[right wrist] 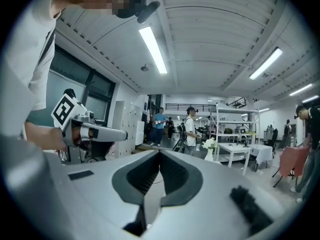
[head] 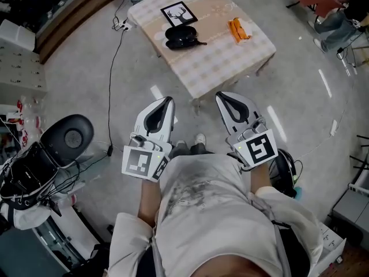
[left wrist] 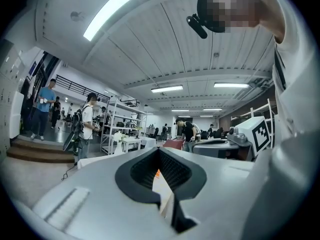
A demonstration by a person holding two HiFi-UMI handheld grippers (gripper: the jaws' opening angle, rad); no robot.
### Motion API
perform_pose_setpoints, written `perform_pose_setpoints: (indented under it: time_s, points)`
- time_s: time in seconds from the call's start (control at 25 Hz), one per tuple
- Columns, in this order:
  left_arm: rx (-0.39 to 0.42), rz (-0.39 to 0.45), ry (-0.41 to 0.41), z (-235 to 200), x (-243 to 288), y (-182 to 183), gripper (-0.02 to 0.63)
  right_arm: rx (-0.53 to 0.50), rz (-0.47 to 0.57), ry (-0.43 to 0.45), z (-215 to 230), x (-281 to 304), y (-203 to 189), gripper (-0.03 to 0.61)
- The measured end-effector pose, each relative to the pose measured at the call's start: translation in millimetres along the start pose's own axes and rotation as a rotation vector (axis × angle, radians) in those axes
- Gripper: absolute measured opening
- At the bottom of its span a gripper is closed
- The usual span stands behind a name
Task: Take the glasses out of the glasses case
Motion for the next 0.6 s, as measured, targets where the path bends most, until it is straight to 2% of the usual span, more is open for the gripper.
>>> perform_pose_setpoints:
  time_s: [0.6]
  points:
    - [0.013,0.008,0.005,3,24,-1,0.009,-0.003,0.015,0.013,22,4,-1,0.017]
Point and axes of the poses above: the fingertips, and each gripper's own axes: x forward along the fingers, z to its right, y out of its top, the point moved 8 cm from there along -x, backward along the fingers, and after that the axes turned 5 degrees about x, right-handed, at the moved point
